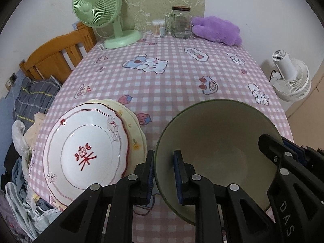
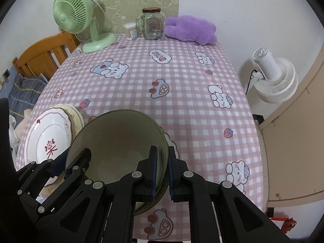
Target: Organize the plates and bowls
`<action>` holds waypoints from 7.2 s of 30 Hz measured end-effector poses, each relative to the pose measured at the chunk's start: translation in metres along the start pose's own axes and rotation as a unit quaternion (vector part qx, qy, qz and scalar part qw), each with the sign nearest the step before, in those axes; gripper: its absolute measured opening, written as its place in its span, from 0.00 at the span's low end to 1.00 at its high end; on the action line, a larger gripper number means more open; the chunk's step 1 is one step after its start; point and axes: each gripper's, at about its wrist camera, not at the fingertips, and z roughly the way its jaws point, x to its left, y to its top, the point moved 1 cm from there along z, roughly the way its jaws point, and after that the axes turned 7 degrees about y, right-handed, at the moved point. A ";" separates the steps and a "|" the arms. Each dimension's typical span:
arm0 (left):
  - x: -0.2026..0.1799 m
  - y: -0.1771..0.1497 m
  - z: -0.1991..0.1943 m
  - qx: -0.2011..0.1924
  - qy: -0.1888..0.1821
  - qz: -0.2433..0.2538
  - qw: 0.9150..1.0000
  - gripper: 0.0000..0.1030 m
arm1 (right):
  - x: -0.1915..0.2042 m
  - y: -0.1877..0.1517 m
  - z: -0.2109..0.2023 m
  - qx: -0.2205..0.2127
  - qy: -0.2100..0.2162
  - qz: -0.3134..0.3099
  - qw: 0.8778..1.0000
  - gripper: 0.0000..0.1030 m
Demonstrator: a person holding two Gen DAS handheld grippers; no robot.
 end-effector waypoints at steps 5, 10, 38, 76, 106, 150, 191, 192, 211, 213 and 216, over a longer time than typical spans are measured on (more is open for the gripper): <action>-0.004 -0.003 -0.002 -0.009 -0.001 0.015 1.000 0.15 | -0.004 -0.004 0.000 0.002 -0.006 0.012 1.000 0.12; -0.002 -0.002 0.000 -0.014 -0.008 0.025 1.000 0.16 | -0.002 -0.006 -0.001 -0.007 -0.014 0.015 1.000 0.12; 0.023 0.019 0.023 0.029 -0.191 0.107 0.975 0.64 | 0.000 -0.018 -0.002 -0.011 -0.014 0.180 0.983 0.57; -0.007 0.016 0.049 0.075 -0.192 0.109 0.973 0.62 | -0.018 -0.012 0.051 0.058 0.071 0.183 0.979 0.62; -0.013 0.028 0.009 0.063 -0.141 0.049 0.987 0.56 | -0.035 0.011 0.026 0.056 0.138 0.136 0.979 0.48; 0.211 0.045 0.033 0.070 -0.152 0.024 0.986 0.52 | 0.190 0.041 0.041 0.069 0.096 0.125 0.985 0.47; 0.210 0.031 0.047 0.043 -0.139 0.106 0.984 0.68 | 0.213 0.020 0.056 0.038 0.024 0.125 0.991 0.55; 0.212 0.030 0.045 0.041 -0.135 0.103 0.985 0.71 | 0.213 0.019 0.054 0.035 0.019 0.124 0.992 0.58; 0.216 0.009 -0.045 -0.093 -0.069 -0.007 0.993 0.89 | 0.194 0.006 -0.043 -0.103 0.056 0.055 0.992 0.64; 0.212 0.002 -0.053 -0.101 -0.074 -0.019 0.992 0.89 | 0.186 -0.001 -0.055 -0.117 0.052 0.049 0.991 0.66; 0.203 -0.011 -0.062 -0.118 -0.065 -0.030 0.990 0.89 | 0.173 -0.016 -0.070 -0.145 0.040 0.047 0.987 0.75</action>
